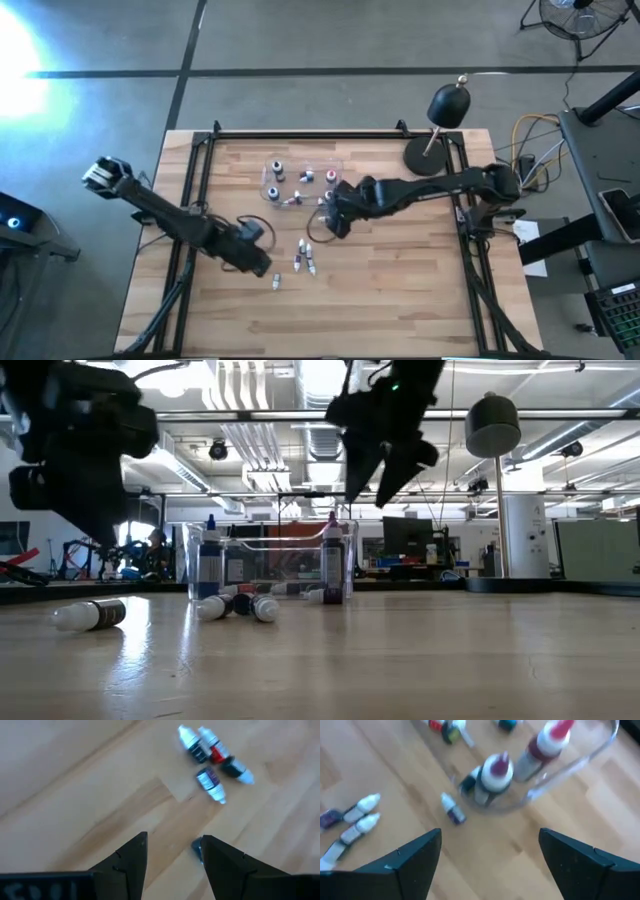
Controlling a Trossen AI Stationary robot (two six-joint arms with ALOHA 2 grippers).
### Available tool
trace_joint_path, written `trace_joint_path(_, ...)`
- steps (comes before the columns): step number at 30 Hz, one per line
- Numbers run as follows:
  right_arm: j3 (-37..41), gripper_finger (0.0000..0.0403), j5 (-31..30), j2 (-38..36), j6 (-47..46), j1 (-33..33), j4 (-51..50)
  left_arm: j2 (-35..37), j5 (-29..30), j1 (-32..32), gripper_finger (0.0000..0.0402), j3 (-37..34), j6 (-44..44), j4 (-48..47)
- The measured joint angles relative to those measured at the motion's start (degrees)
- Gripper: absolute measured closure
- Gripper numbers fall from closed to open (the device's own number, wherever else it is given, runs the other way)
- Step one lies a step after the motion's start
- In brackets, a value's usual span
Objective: Pick & Place food coloring
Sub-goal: Put the small violet food coloring bottle into the transparent bin
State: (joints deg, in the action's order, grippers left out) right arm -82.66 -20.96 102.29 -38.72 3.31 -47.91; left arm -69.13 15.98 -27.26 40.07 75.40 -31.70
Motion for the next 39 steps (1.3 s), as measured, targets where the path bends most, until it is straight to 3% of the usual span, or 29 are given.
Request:
trace_joint_path(6, 9.0, 0.0081, 1.0, -4.0, -2.0, 2.4, 0.2, -14.9, -1.9, -3.7, 0.0244, 12.2, 14.0, -2.5)
trace_joint_path(10, 15.3, 0.0088, 0.7, -10.9, -6.4, 4.1, 1.7, -23.5, -1.7, -5.6, 0.0244, 18.6, 19.7, -4.9)
trace_joint_path(19, 27.1, 0.0088, -3.2, -22.9, -13.9, 5.4, 10.0, -35.4, -3.6, -5.6, 0.0245, 23.4, 21.7, -7.6)
trace_joint_path(22, 28.1, 0.0088, -4.8, -25.0, -14.2, 5.3, 10.0, -37.3, -3.7, -5.4, 0.0265, 23.6, 21.7, -8.8)
trace_joint_path(28, 28.4, 0.0095, -9.3, -26.4, -13.9, 4.6, 10.9, -33.5, -5.1, -2.4, 0.0374, 23.3, 17.9, -10.6)
trace_joint_path(29, 28.1, 0.0096, -10.0, -26.4, -13.9, 4.1, 10.8, -31.8, -2.9, -1.7, 0.0382, 23.1, 16.7, -12.4)
trace_joint_path(32, 26.8, 0.0099, -10.6, -25.6, -12.8, 2.0, 11.8, -23.7, 2.9, 2.7, 0.038, 24.0, 11.6, -15.0)
trace_joint_path(34, 26.1, 0.0099, -10.1, -24.8, -11.0, 0.6, 13.7, -16.7, 10.7, 6.4, 0.0366, 25.7, 6.0, -18.2)
trace_joint_path(37, 25.0, 0.0097, -7.2, -23.9, -9.5, -1.1, 16.0, -8.9, 20.3, 15.0, 0.0344, 27.6, -11.7, -15.2)
trace_joint_path(39, 24.5, 0.0094, -5.9, -22.7, -9.0, -1.8, 17.6, -6.1, 18.1, 23.0, 0.0329, 27.4, -24.7, -11.5)
